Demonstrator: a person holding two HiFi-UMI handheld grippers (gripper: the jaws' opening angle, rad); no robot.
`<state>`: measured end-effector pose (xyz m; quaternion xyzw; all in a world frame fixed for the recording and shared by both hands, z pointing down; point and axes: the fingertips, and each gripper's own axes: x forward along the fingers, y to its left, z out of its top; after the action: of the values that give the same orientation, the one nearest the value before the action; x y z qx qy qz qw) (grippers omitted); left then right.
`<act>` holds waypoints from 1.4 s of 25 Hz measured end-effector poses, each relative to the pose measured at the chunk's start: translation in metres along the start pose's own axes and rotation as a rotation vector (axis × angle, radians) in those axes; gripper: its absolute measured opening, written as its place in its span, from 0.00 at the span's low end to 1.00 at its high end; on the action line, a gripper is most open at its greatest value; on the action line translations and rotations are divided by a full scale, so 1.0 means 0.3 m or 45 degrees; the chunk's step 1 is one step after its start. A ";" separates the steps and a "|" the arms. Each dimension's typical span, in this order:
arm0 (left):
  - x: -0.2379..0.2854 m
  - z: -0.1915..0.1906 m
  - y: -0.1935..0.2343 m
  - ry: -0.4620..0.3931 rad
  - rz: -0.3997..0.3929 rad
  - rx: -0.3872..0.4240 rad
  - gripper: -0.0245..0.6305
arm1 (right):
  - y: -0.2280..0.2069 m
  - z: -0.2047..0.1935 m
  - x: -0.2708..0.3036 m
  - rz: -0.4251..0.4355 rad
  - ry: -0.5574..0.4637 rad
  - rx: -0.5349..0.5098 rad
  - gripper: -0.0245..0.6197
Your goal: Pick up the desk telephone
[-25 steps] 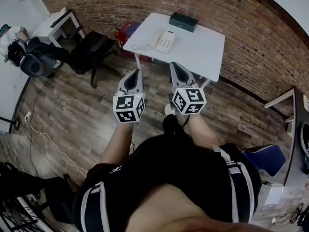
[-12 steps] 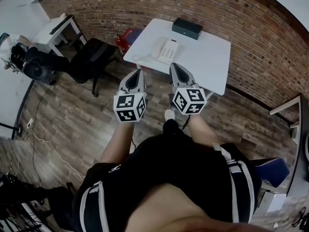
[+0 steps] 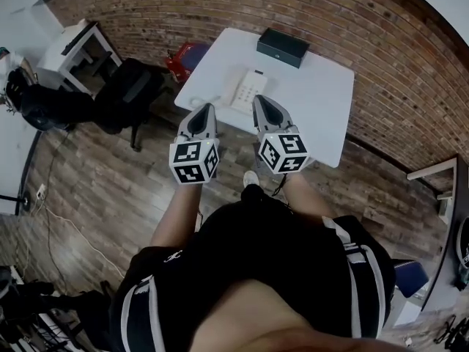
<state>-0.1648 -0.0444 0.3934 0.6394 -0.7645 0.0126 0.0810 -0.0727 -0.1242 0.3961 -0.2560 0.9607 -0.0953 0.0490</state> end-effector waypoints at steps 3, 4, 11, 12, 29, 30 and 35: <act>0.125 0.006 0.014 0.036 0.006 0.013 0.04 | -0.100 -0.007 0.085 -0.016 0.027 0.021 0.04; 0.170 0.008 0.016 0.048 0.008 0.014 0.04 | -0.137 -0.008 0.112 -0.022 0.035 0.029 0.04; 0.467 0.010 0.035 0.127 0.017 0.043 0.04 | -0.377 -0.016 0.302 -0.035 0.087 0.059 0.04; 0.501 0.008 0.042 0.137 0.024 0.043 0.04 | -0.401 -0.022 0.325 -0.030 0.097 0.061 0.04; 0.829 -0.131 0.199 0.317 -0.088 0.003 0.04 | -0.556 -0.246 0.572 -0.101 0.284 0.143 0.04; 0.844 -0.140 0.212 0.328 -0.111 0.005 0.04 | -0.564 -0.258 0.584 -0.125 0.288 0.143 0.04; 0.924 -0.201 0.279 0.413 -0.222 0.021 0.04 | -0.605 -0.314 0.634 -0.260 0.318 0.205 0.04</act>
<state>-0.2874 -0.2922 0.4986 0.6935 -0.6829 0.1146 0.1987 -0.1629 -0.3591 0.5172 -0.3335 0.9176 -0.2076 -0.0604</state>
